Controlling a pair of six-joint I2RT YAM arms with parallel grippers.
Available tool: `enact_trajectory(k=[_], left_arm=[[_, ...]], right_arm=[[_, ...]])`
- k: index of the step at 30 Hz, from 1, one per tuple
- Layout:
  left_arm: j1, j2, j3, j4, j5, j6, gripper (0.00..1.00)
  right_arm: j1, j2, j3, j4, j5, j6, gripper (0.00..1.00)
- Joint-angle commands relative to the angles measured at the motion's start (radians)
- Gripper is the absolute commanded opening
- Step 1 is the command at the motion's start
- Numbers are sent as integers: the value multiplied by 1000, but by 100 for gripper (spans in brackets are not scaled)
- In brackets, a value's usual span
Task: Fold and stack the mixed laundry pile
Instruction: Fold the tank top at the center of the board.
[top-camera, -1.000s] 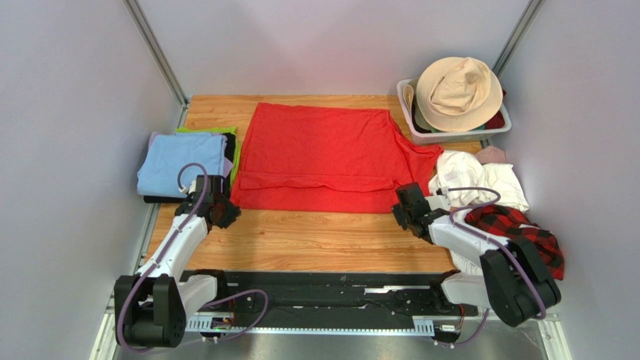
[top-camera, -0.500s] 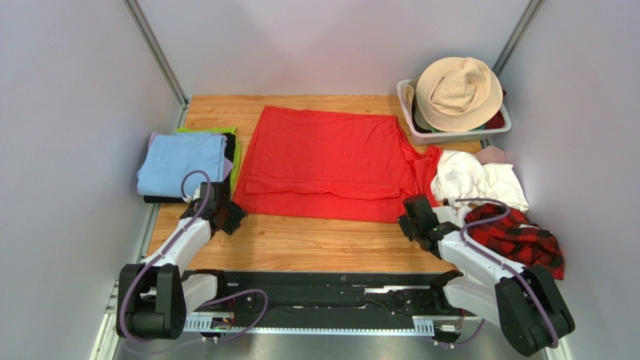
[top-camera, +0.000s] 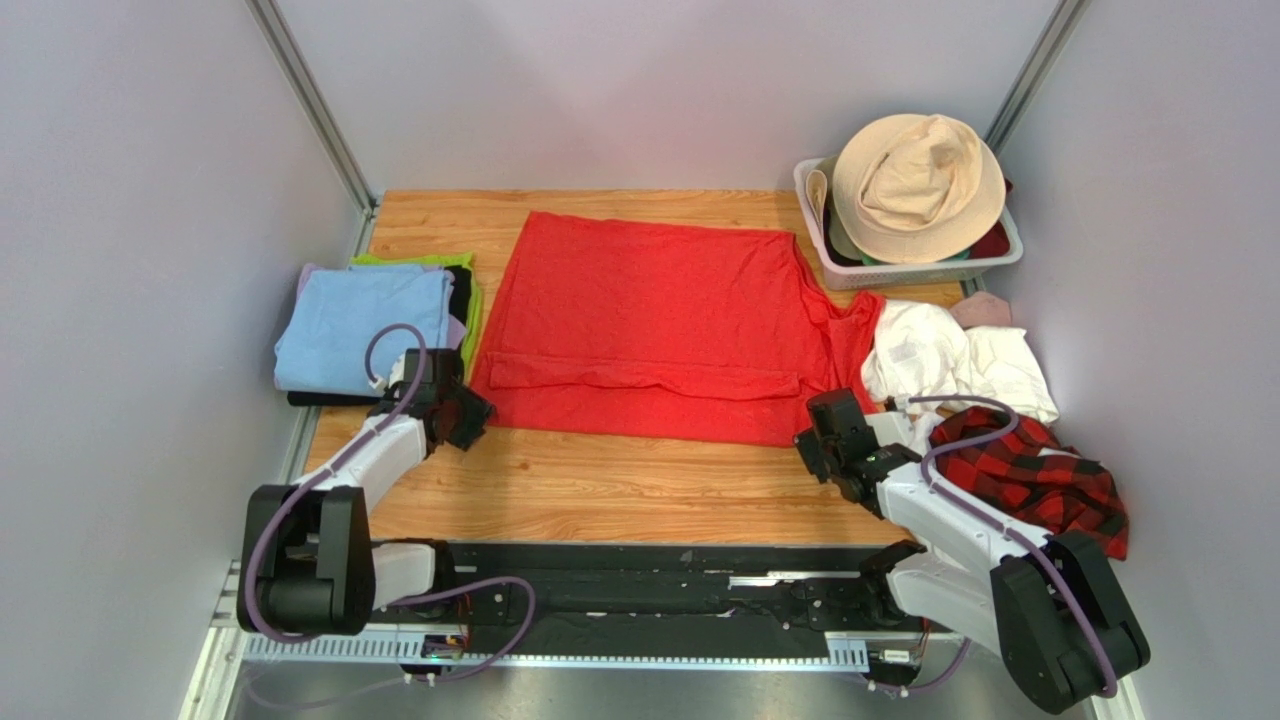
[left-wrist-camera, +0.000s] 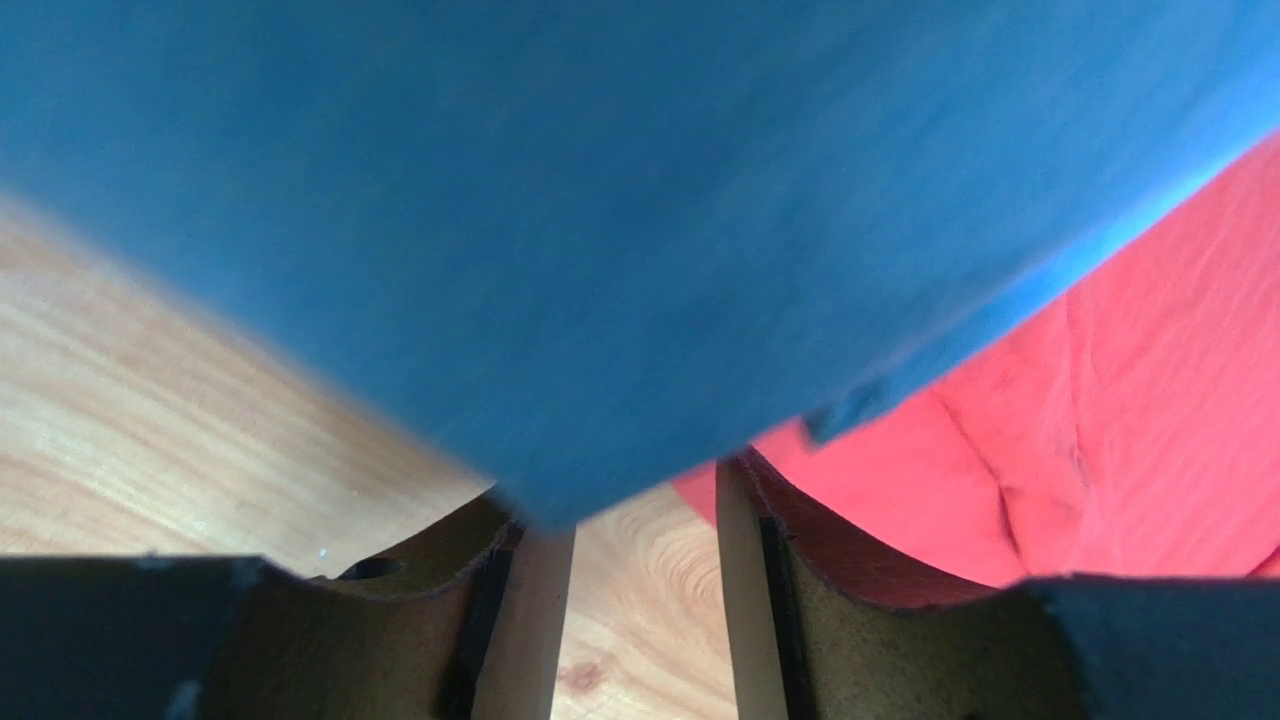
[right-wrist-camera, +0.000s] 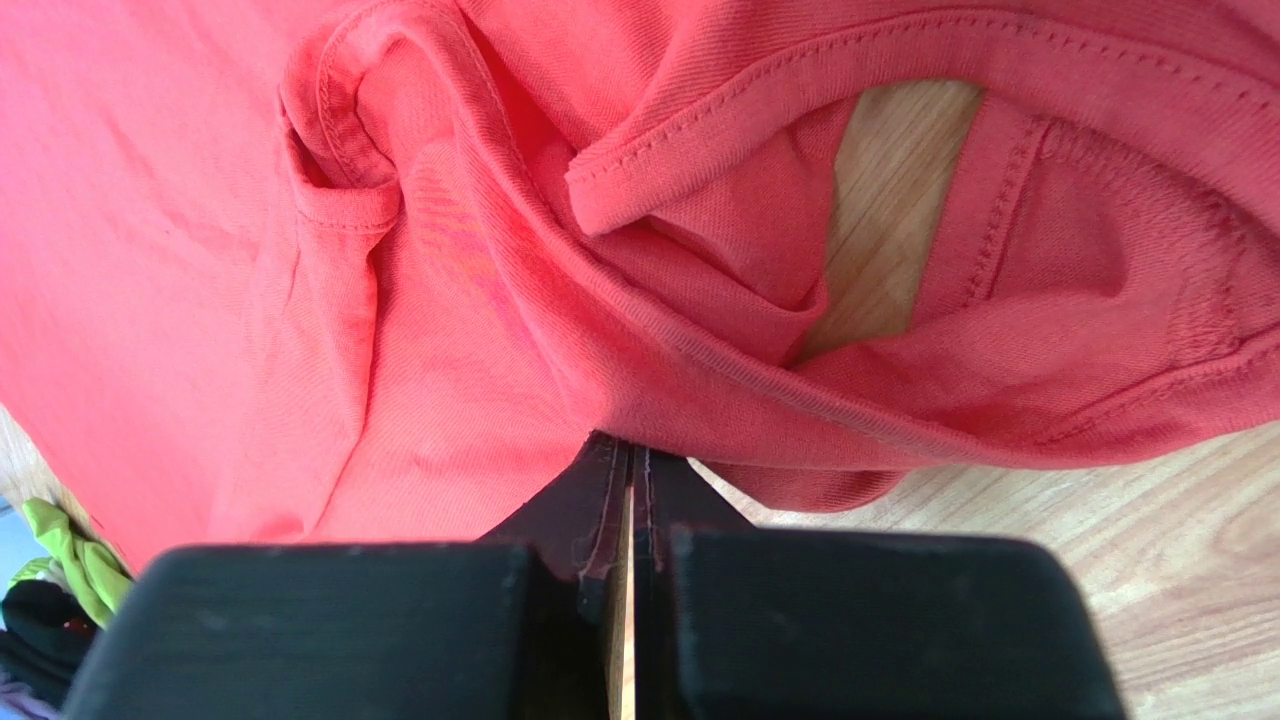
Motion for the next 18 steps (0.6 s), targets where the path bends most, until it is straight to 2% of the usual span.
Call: enact_trajectory(k=[1, 5, 8, 12, 18], left_arm=[[4, 62, 43, -11, -47, -16, 45], [4, 98, 68, -22, -61, -22, 39], [4, 139, 94, -42, -86, -10, 30], [4, 178, 134, -82, -94, -7, 0], [1, 147, 146, -148, -104, -13, 0]], right_arm=[[0, -11, -12, -2, 10, -14, 0], [0, -16, -11, -2, 4, -12, 0], [-1, -19, -5, -7, -2, -12, 0], [0, -34, -1, -20, -2, -12, 0], [-1, -56, 18, -77, 16, -12, 0]])
